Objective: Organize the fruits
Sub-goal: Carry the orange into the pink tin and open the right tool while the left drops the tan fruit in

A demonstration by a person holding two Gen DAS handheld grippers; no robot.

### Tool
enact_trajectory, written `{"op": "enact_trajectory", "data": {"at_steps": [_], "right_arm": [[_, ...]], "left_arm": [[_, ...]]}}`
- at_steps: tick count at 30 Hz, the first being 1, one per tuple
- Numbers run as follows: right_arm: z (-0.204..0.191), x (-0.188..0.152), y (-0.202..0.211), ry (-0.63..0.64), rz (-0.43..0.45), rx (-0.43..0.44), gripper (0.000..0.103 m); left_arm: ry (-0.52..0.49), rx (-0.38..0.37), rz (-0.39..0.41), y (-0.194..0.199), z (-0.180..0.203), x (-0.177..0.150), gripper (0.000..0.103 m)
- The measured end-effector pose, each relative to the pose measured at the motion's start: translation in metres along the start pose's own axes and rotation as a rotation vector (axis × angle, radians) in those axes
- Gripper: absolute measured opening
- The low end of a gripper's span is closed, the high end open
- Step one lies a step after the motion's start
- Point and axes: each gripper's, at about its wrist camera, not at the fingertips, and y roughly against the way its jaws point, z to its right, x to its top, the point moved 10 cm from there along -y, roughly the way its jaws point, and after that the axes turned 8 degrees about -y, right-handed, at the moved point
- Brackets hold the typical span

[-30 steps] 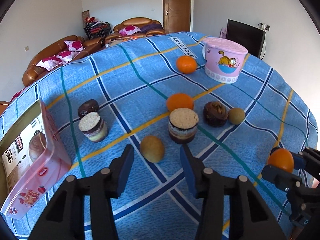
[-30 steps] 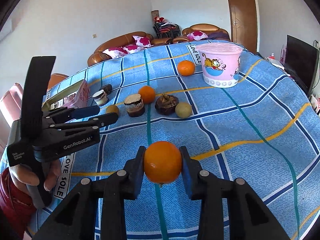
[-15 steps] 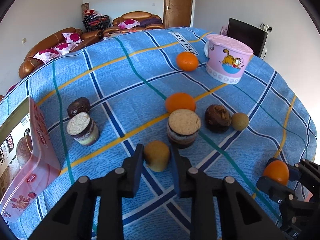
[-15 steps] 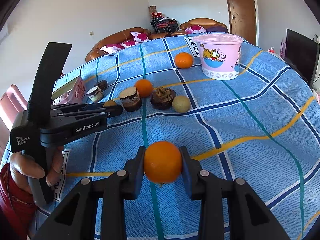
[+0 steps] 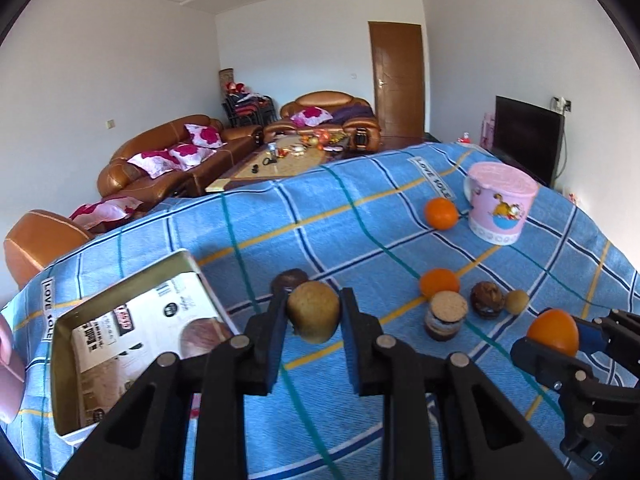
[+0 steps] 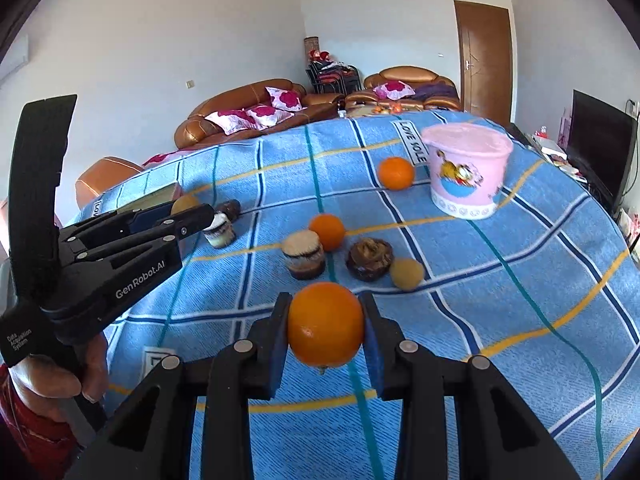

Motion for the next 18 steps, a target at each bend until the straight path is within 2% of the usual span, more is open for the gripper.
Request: {"op": "enact_trajectory", "data": {"at_steps": [6, 10, 18], "right_arm": [[-0.064, 0.025, -0.016, 0.062, 0.057, 0.080, 0.035], [-0.105, 0.033, -0.032, 0.097, 0.081, 0.125, 0.035], [-0.173, 0.042, -0.068, 0.128, 0.094, 0.175, 0.036]], "left_arm": [[0.069, 0.176, 0.003, 0.006, -0.078, -0.013, 0.027], [0.130, 0.231, -0.010, 0.010, -0.119, -0.026, 0.027], [0.157, 0.368, -0.020, 0.015, -0.170, -0.048, 0.027]]}}
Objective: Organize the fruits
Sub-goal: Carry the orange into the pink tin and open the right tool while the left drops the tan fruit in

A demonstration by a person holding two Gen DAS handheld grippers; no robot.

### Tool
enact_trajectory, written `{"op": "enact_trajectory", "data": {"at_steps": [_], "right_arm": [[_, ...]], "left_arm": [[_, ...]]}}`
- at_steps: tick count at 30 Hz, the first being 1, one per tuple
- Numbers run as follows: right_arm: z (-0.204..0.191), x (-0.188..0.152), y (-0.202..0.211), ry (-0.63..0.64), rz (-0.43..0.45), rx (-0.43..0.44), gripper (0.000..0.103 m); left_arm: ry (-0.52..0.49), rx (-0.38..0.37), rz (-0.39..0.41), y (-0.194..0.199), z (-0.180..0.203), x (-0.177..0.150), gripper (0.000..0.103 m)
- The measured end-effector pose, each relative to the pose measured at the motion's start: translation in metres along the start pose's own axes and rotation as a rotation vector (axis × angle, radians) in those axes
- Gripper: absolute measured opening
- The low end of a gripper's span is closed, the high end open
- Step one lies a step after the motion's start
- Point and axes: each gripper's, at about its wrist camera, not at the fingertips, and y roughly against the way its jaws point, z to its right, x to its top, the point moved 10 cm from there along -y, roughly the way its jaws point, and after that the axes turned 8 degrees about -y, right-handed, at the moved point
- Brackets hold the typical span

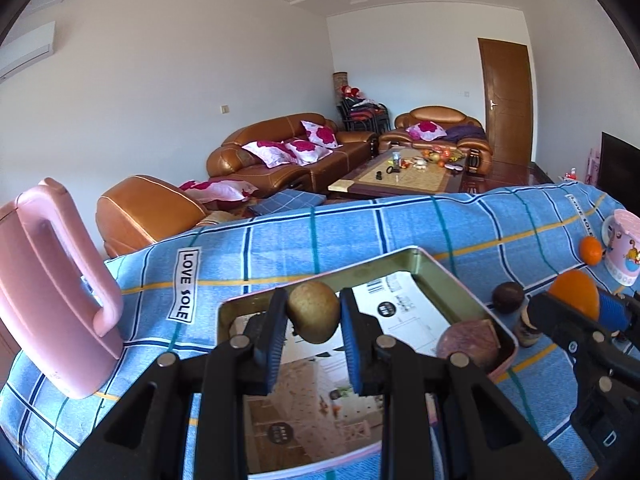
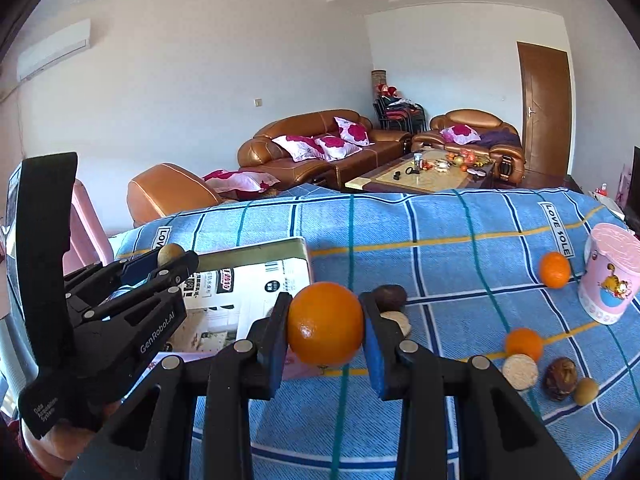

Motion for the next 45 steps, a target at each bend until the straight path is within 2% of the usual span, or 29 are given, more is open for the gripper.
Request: {"op": "enact_trajectory", "data": {"at_steps": [4, 16, 26, 37, 39, 43, 45], "right_arm": [[-0.017, 0.003, -0.023, 0.007, -0.005, 0.001, 0.036], [-0.031, -0.014, -0.058, 0.014, -0.067, 0.021, 0.036], [-0.030, -0.016, -0.061, -0.004, -0.082, 0.038, 0.036], [-0.035, -0.018, -0.062, 0.015, -0.094, 0.059, 0.036], [-0.037, -0.019, -0.063, 0.013, -0.104, 0.079, 0.040], [-0.033, -0.017, -0.062, -0.036, -0.106, 0.128, 0.053], [-0.029, -0.015, -0.058, -0.068, -0.087, 0.147, 0.059]], "left_arm": [[-0.011, 0.061, -0.025, -0.012, -0.013, -0.010, 0.027], [-0.044, 0.104, -0.085, -0.029, -0.013, -0.022, 0.027], [-0.061, 0.077, -0.093, -0.033, -0.009, -0.021, 0.028], [-0.014, 0.078, -0.150, -0.043, -0.020, -0.030, 0.028], [-0.013, 0.079, -0.151, -0.043, -0.020, -0.030, 0.032], [-0.003, 0.077, -0.157, -0.044, -0.022, -0.032, 0.032], [-0.004, 0.076, -0.149, -0.042, -0.022, -0.031, 0.038]]}}
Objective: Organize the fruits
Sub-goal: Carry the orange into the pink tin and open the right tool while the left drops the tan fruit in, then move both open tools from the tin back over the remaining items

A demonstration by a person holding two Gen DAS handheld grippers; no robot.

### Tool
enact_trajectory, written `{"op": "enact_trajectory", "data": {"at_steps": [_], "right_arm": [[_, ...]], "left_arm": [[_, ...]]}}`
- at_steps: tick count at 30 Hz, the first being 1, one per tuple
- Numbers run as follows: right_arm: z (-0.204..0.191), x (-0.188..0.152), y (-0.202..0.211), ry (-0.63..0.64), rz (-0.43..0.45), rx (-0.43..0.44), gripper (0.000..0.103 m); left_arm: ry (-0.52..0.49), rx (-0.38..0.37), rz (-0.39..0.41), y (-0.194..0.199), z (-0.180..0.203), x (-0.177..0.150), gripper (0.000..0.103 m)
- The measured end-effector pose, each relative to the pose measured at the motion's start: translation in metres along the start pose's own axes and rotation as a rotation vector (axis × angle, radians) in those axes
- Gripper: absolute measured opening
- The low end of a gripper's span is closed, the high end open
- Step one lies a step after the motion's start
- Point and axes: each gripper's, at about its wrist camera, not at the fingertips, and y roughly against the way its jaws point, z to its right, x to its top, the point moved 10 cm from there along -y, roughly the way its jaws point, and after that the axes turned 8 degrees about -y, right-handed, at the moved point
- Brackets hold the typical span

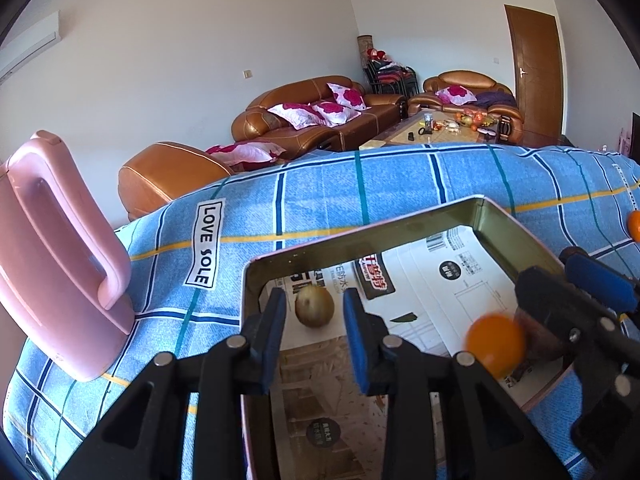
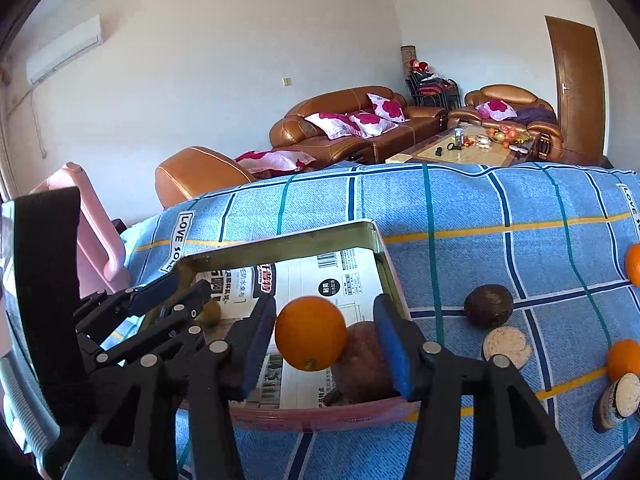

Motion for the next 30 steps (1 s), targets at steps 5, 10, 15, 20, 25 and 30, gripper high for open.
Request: {"op": "enact_trajectory", "data": {"at_steps": [5, 10, 15, 20, 25, 30], "right_arm": [[0.008, 0.011, 0.020, -0.066, 0.074, 0.023, 0.060], [0.022, 0.028, 0.044, -0.081, 0.206, -0.061, 0.073], [0.038, 0.040, 0.060, -0.082, 0.298, -0.178, 0.083], [0.047, 0.040, 0.058, -0.088, 0.278, -0.221, 0.084], [0.049, 0.031, 0.047, -0.048, 0.226, -0.248, 0.084], [0.049, 0.025, 0.046, -0.001, 0.202, -0.283, 0.084]], "left_arm": [[0.046, -0.020, 0.101, 0.018, -0.004, 0.009, 0.097], [0.104, -0.096, 0.181, 0.033, -0.008, 0.019, 0.103], [0.212, -0.086, 0.217, 0.039, -0.034, 0.022, 0.103], [0.284, -0.047, 0.175, 0.026, -0.054, 0.013, 0.103], [0.267, -0.120, 0.176, 0.026, -0.039, 0.013, 0.103], [0.154, -0.118, 0.228, 0.037, -0.012, 0.018, 0.103]]}}
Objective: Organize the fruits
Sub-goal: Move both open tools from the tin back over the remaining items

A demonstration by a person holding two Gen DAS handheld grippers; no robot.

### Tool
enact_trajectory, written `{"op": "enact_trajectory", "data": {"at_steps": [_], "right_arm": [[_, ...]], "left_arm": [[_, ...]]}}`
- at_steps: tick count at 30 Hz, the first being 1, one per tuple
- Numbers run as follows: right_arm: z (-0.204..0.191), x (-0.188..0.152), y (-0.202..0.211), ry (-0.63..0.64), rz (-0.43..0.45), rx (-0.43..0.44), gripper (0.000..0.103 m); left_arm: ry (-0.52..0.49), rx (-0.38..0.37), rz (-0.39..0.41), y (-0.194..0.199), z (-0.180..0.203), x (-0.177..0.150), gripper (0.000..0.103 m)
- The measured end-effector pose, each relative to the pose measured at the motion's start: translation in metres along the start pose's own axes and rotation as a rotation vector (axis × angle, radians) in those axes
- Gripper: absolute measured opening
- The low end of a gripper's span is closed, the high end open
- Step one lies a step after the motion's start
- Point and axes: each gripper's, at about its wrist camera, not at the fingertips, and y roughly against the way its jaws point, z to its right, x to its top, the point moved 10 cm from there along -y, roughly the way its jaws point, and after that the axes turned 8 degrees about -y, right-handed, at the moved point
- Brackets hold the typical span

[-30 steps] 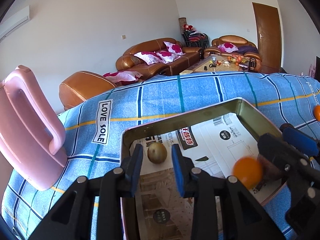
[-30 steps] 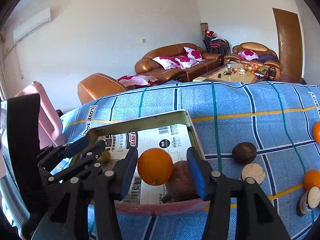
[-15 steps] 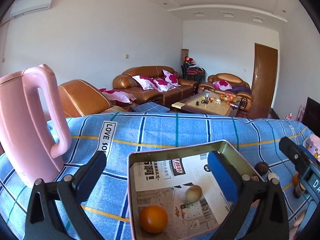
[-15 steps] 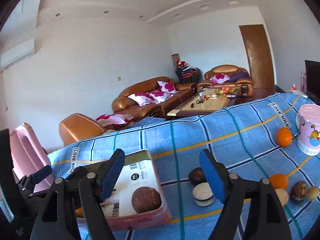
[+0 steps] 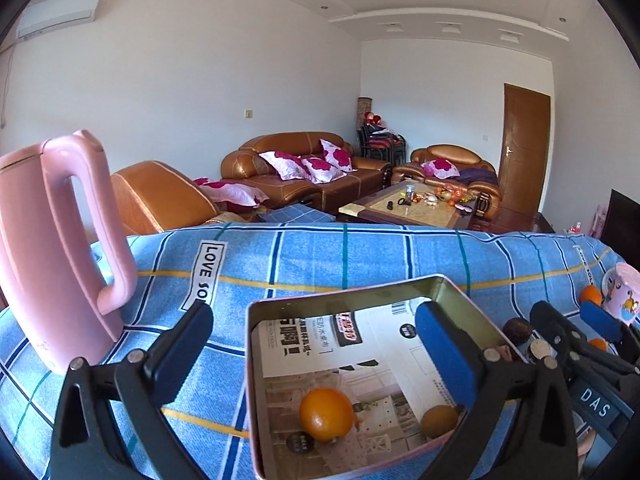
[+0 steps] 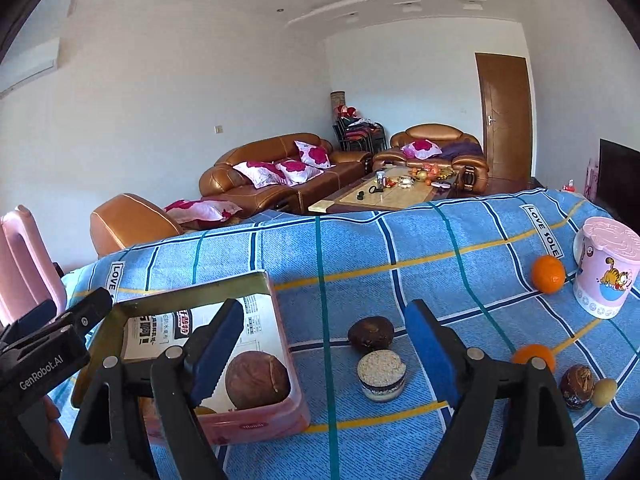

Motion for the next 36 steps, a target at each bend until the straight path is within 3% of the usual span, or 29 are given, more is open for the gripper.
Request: {"op": "enact_trajectory", "data": {"at_steps": [10, 24, 36], "right_arm": [[0.038, -0.002, 0.016, -0.023, -0.008, -0.064, 0.084], [0.118, 0.001, 0.044, -0.064, -0.018, -0.157, 0.084], [0.212, -0.001, 0.072, -0.120, -0.058, -0.229, 0.084]], "left_arm": [[-0.187, -0.054, 0.024, 0.009, 0.057, -0.003, 0.103], [-0.251, -0.209, 0.004, 0.037, 0.118, -0.013, 0.103], [-0.338, -0.335, -0.040, 0.058, 0.185, -0.025, 0.103]]}}
